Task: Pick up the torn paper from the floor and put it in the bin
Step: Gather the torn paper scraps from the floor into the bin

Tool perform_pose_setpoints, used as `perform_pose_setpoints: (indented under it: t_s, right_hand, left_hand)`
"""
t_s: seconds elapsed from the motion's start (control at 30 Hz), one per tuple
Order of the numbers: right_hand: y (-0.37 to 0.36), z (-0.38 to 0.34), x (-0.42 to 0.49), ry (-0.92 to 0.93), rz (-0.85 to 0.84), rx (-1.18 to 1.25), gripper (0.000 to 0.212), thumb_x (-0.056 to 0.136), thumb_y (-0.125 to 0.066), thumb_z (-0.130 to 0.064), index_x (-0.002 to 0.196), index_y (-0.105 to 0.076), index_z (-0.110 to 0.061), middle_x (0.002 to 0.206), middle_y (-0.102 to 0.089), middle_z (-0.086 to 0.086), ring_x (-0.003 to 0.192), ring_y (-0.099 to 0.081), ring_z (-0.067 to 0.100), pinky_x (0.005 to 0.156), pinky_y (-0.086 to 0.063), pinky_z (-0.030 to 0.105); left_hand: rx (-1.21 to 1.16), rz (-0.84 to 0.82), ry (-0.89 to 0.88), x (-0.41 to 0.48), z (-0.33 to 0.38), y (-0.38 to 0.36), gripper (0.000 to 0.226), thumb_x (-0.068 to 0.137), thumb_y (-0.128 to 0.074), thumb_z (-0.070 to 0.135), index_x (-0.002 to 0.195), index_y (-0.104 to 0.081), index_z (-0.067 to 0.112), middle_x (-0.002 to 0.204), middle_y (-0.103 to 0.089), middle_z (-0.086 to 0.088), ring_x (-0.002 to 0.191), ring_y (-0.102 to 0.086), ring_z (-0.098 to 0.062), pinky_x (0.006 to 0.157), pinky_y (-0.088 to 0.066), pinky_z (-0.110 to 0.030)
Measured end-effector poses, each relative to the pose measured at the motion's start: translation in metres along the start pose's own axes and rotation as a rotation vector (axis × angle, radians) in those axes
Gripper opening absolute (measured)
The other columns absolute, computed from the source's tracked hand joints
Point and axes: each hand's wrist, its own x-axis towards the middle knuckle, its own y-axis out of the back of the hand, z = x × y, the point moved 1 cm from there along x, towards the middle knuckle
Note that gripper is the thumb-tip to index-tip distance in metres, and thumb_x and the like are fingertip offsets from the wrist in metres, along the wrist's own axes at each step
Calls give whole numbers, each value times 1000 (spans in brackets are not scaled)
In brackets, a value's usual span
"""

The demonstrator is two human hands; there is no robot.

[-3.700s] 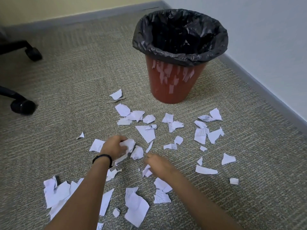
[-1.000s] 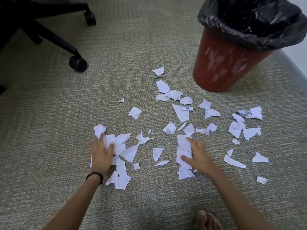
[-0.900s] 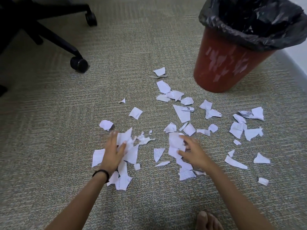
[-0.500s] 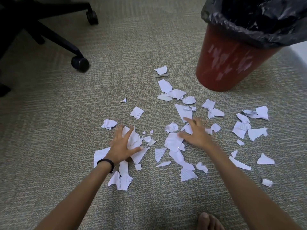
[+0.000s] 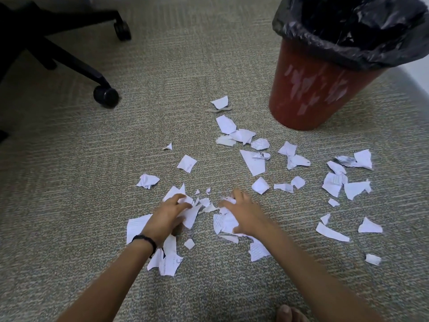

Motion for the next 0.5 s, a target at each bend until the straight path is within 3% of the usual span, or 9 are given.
perform_pose_setpoints:
  t_s: [0.13, 0.27, 0.4, 0.5]
  right_hand:
    - [-11, -1, -9, 55, 36, 118, 52, 83, -65, -7, 130, -45, -21, 141, -31, 11, 114, -52, 30, 88, -46, 35]
    - [-10, 9, -14, 35, -40, 198, 42, 86, -59, -4, 127, -53, -16, 144, -37, 13, 123, -49, 31, 94, -43, 35]
    - [15, 36, -24, -100, -14, 536, 42, 85, -65, -12, 126, -56, -12, 133, -53, 10, 118, -52, 26, 94, -43, 33]
    - [55, 60, -40, -184, 155, 778, 44, 83, -69, -15, 125, -56, -14, 122, -54, -1, 112, -51, 15, 84, -40, 24]
  left_hand:
    - [-49, 57, 31, 5, 2, -3, 30, 92, -53, 6, 121, -60, 12, 128, -50, -1, 101, -61, -23, 83, -47, -32]
    - [-100, 101, 53, 16, 5, 1, 19, 89, -55, 3, 104, -66, 8, 101, -62, -5, 93, -61, -25, 69, -40, -30]
    - [-283, 165, 56, 37, 32, 26, 6, 86, -59, 2, 89, -63, 6, 85, -65, -8, 82, -59, -24, 72, -42, -35]
    - [-484, 253, 15, 68, 79, 61, 20, 85, -67, 9, 104, -68, 13, 96, -67, 4, 87, -60, -9, 77, -45, -22]
